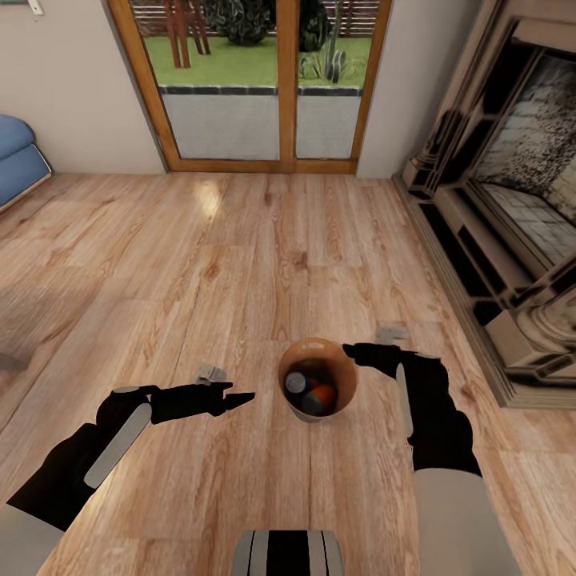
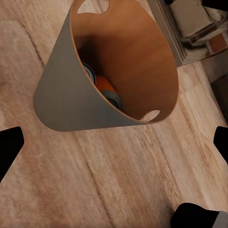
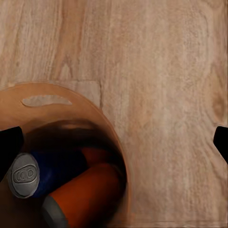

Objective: Put the three can of soda from the living room inside the tash can in the kitchen.

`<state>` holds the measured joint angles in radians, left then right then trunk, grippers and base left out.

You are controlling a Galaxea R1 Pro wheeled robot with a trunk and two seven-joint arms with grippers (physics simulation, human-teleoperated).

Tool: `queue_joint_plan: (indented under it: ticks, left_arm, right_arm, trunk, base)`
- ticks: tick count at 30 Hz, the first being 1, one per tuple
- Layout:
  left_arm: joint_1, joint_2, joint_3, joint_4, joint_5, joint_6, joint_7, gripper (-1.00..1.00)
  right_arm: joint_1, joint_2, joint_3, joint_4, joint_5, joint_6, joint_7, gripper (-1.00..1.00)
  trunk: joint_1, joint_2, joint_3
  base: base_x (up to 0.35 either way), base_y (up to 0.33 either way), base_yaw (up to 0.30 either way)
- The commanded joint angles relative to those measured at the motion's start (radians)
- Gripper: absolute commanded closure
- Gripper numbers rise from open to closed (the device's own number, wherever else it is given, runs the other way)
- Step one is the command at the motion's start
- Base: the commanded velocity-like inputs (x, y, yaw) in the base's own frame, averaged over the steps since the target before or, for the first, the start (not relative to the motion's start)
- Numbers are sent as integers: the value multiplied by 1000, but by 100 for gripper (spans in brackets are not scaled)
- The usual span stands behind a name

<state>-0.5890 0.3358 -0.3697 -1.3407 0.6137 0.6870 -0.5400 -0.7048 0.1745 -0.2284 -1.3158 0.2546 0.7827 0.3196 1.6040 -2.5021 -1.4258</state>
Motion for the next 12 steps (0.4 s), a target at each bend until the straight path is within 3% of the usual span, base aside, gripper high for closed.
queue_joint_plan:
  ticks: [1, 5, 12]
  left_arm:
    - [0, -1, 0, -1, 0, 0, 0, -100]
    - [0, -2, 0, 0, 1, 1, 0, -100]
    - [0, -1, 0, 0, 1, 2, 0, -100]
  right_arm:
    - [0, 0, 0, -20, 0, 31, 1, -100]
    - [6, 0, 0, -70, -1, 96, 7, -100]
    - [10, 0, 0, -86, -6, 121, 9, -100]
  trunk:
    - [0, 0, 0]
    - [0, 0, 0]
    - [0, 0, 0]
  base:
    - [0, 0, 0]
    - [0, 0, 0]
    - [0, 0, 0]
